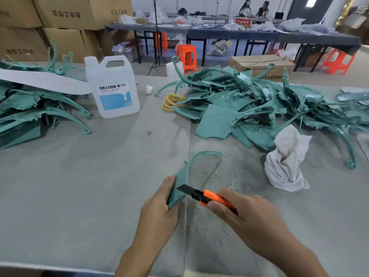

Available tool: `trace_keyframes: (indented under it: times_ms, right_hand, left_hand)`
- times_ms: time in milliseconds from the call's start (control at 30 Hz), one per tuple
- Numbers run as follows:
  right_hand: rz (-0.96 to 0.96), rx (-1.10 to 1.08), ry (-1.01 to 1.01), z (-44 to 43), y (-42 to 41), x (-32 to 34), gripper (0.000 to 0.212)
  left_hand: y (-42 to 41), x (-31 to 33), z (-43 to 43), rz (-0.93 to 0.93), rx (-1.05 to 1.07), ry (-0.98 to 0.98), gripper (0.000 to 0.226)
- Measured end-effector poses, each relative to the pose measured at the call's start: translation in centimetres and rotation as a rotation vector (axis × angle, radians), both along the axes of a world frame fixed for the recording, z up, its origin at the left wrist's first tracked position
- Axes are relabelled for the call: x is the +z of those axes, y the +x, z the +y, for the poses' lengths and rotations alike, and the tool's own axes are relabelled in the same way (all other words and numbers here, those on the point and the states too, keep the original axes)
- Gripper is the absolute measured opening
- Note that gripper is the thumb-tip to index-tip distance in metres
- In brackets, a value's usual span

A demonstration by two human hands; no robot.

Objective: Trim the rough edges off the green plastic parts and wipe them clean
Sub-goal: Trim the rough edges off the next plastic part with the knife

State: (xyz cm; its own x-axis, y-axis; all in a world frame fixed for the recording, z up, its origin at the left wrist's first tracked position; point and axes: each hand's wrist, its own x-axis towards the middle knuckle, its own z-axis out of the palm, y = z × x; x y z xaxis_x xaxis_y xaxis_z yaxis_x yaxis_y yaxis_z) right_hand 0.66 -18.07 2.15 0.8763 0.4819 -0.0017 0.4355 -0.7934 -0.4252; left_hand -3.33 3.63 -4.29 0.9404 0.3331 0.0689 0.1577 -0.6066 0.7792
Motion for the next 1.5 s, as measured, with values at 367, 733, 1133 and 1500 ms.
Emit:
trace_keyframes:
  times_ms: [367, 733, 1133, 1500]
  right_hand:
    - [-0.048, -0.012, -0.035, 2.4, 8.9, -1.8, 0.05]
    - [0.074, -0.286, -0.364, 0.0, 18.6, -3.5, 0.055]
    - [0.016, -0.488, -0.048, -0.8, 14.8, -4.9, 0.054]
    - [0.129, -0.071, 0.39, 4.9, 0.4, -3.0, 0.049]
  left_hand:
    - [0.2, -1.0, -0.6, 0.035, 0.005, 0.098, 0.063]
    - [0.3, -1.3, -0.9, -0.012, 0.009, 0.108, 0.061]
    - [0.3, -1.0, -0.3, -0.056, 0.057, -0.026, 0.053]
    - [1.1, -2.0, 0.7, -0.06, 0.091, -0.14, 0.044]
